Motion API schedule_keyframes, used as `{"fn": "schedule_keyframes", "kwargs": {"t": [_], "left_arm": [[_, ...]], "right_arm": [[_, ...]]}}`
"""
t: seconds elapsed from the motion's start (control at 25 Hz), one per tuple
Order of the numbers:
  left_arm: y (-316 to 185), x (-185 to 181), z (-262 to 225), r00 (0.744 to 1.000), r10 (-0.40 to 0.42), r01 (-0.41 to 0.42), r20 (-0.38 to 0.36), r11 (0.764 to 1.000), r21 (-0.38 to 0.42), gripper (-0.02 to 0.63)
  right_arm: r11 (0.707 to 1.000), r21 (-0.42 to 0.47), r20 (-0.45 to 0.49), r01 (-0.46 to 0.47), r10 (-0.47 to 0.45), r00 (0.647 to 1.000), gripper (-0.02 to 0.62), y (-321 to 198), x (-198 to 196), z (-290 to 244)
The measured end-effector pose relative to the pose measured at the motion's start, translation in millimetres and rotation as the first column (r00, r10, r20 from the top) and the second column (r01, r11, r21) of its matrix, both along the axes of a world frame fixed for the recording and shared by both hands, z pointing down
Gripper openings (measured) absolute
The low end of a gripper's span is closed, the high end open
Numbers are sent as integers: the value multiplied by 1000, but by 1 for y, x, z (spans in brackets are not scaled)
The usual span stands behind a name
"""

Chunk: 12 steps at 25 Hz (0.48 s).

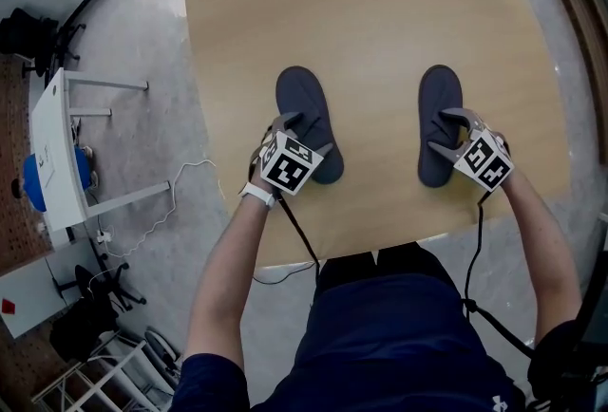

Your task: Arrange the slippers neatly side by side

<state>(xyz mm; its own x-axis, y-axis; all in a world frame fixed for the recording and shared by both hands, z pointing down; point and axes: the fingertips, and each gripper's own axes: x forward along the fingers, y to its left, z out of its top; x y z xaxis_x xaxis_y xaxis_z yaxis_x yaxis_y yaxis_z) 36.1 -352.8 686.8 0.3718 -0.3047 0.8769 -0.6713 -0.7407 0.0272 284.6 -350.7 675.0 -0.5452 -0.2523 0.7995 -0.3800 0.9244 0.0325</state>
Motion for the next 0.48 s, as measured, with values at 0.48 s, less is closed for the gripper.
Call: {"fn": "schedule_keyframes", "kwargs": {"t": [0.48], "left_arm": [[49,32,5,999,-45,45,0,999,-14,380]], "right_arm": [[995,-6,5,95,-95,995,274,19,-28,4]]}}
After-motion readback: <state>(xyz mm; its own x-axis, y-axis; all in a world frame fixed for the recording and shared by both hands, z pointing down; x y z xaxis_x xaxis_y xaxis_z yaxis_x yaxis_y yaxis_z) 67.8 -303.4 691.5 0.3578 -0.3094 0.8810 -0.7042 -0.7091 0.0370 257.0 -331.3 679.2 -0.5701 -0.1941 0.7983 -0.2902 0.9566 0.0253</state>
